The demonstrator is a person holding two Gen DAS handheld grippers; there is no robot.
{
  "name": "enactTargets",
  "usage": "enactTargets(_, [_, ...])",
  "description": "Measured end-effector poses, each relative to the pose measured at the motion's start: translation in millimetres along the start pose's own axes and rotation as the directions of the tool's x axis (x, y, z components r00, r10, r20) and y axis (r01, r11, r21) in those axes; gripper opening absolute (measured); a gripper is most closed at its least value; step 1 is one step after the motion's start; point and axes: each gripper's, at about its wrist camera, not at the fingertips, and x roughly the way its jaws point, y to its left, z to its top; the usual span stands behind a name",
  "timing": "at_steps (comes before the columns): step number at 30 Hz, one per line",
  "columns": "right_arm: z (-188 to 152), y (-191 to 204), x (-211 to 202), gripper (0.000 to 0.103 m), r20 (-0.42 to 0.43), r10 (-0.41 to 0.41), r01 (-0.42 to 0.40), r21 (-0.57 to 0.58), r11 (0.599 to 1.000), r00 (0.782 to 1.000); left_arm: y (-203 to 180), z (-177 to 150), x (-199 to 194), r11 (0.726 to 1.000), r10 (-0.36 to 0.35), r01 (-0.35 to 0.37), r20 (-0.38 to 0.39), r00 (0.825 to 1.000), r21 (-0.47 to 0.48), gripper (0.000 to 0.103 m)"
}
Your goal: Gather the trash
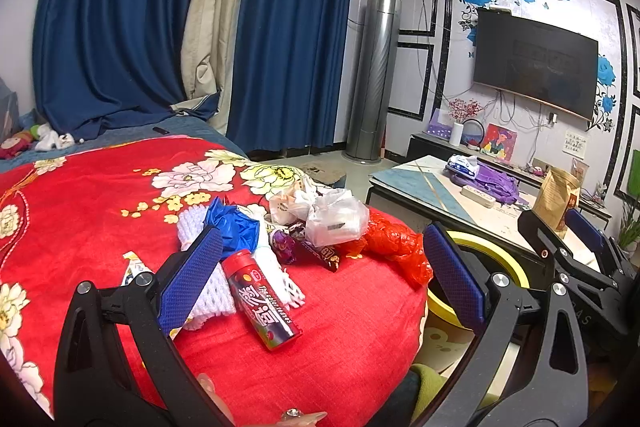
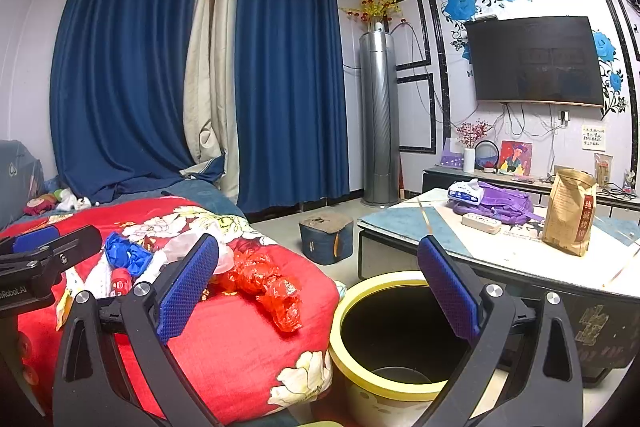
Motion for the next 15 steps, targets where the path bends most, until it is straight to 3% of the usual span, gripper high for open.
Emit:
enactTargets(8, [-2,2,1,0.097,-0.006,0.008,-0.008,0.000,1.000,1.000,5,-1,1,1.000,0.006,-0.006,-0.005,1.000,-0.008,0.092])
enactTargets(15, [-3,13,6,0.097,-0.033,0.071,-0.071,-0.013,0.997,0.997,21,3,2,0.999,0.039,-0.039,-0.002,0.999,-0.037,0.092])
